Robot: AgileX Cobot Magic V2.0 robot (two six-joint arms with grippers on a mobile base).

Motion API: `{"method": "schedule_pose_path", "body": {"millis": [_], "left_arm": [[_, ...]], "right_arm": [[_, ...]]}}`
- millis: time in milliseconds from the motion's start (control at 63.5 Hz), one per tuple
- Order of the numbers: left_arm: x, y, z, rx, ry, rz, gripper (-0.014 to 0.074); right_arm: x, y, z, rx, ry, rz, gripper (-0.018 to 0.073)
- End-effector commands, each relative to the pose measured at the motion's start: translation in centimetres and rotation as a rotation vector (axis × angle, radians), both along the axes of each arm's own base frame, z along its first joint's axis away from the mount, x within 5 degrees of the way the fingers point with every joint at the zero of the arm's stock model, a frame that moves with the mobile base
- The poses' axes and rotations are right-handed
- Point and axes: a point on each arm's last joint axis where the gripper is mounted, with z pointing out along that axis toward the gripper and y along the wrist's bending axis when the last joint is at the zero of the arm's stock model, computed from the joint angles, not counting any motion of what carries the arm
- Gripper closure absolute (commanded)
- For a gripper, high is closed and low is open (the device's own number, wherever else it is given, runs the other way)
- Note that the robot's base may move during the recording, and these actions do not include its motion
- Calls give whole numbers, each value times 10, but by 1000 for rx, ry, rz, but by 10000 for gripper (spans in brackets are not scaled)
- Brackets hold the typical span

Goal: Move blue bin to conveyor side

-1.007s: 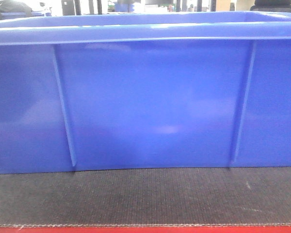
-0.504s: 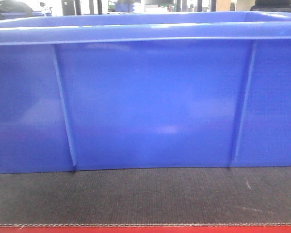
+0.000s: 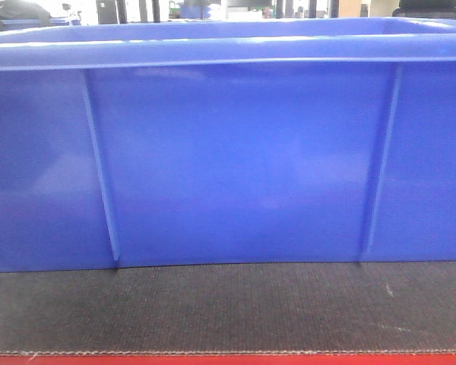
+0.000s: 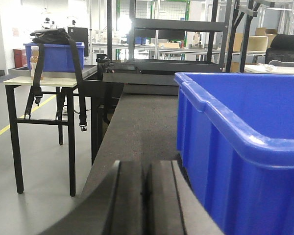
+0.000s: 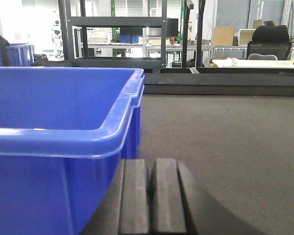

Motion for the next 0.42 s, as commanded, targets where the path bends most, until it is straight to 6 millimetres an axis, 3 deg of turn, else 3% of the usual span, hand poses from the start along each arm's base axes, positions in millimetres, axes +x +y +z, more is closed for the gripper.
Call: {"method": "schedule_pose_path", "body": {"millis": [0,409], "left_arm": [[-1,0,3,1,-24,-5,616],[-1,0,3,1,-24,-5,616]], "right_arm": [[0,-1,2,-1,-29,-9,647],[0,-1,2,-1,-29,-9,647]]}}
